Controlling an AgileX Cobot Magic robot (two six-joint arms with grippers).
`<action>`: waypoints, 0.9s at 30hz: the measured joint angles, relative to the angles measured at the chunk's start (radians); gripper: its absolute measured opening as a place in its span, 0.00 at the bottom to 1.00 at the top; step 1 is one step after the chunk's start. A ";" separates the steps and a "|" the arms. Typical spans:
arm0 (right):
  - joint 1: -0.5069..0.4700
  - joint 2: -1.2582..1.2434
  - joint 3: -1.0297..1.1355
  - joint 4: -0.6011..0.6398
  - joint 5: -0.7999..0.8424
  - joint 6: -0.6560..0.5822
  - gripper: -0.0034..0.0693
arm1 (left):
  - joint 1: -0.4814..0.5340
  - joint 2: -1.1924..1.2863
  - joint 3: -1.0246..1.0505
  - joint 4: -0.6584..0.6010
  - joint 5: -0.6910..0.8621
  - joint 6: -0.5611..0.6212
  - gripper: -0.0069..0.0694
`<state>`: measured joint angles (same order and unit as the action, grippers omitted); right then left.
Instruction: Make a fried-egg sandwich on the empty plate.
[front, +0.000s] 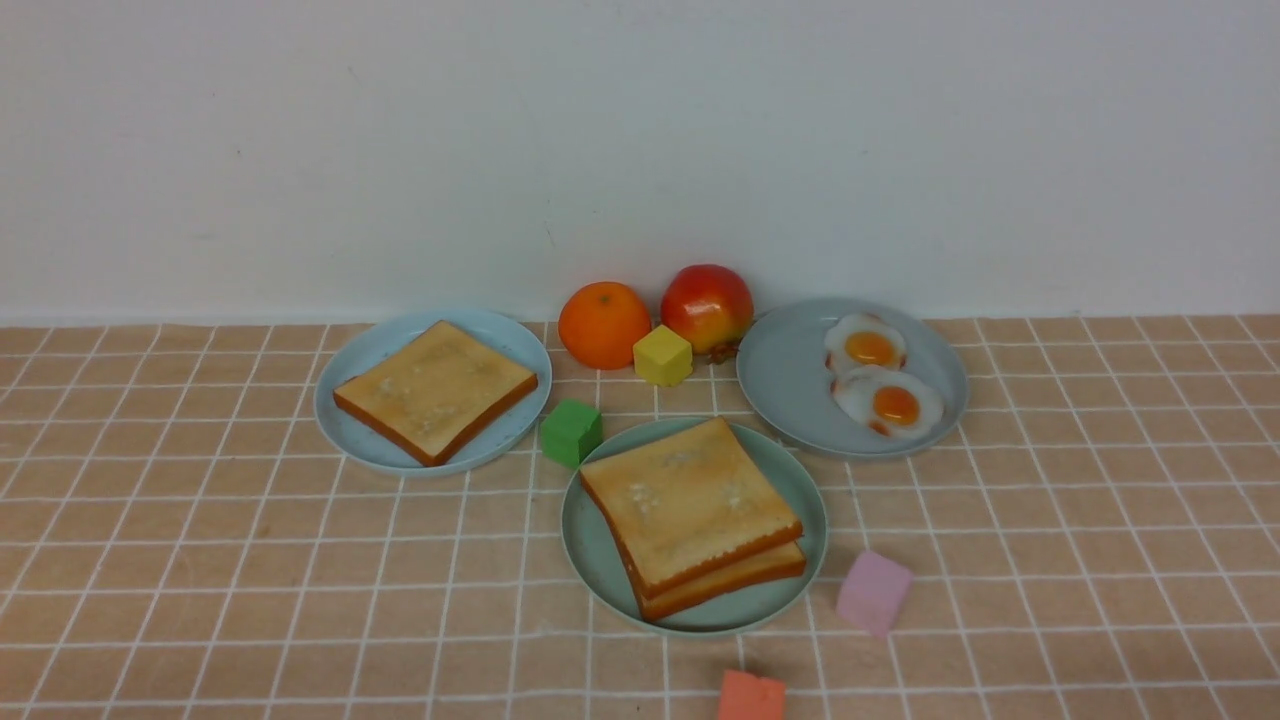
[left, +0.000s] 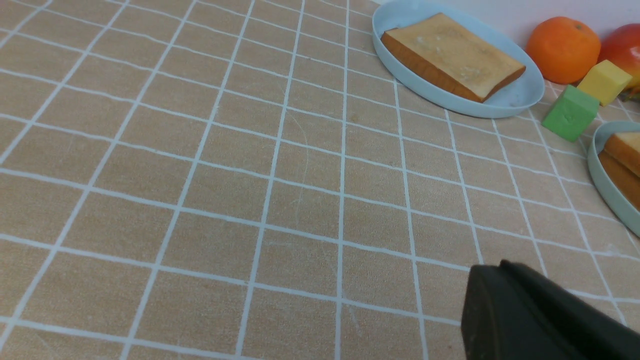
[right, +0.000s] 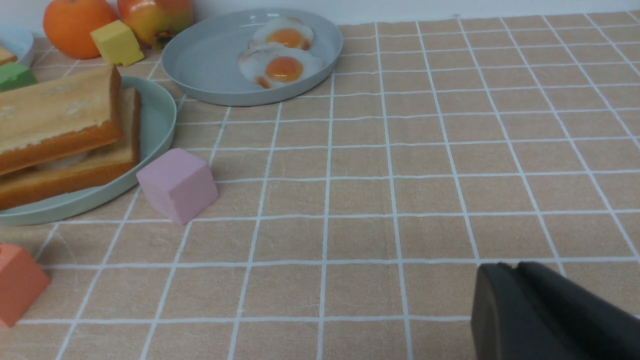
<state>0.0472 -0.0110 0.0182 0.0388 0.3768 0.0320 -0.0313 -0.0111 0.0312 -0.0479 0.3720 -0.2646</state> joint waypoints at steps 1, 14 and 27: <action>0.000 0.000 0.000 0.000 0.000 0.000 0.12 | 0.000 0.000 0.000 0.000 0.000 0.000 0.07; 0.000 0.000 0.000 0.000 0.000 0.000 0.15 | 0.000 0.000 0.000 0.000 -0.001 0.000 0.07; 0.000 0.000 0.000 0.000 0.000 0.000 0.16 | 0.000 0.000 0.000 0.000 -0.002 0.000 0.07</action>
<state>0.0472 -0.0110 0.0182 0.0388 0.3768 0.0320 -0.0313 -0.0111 0.0312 -0.0479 0.3699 -0.2646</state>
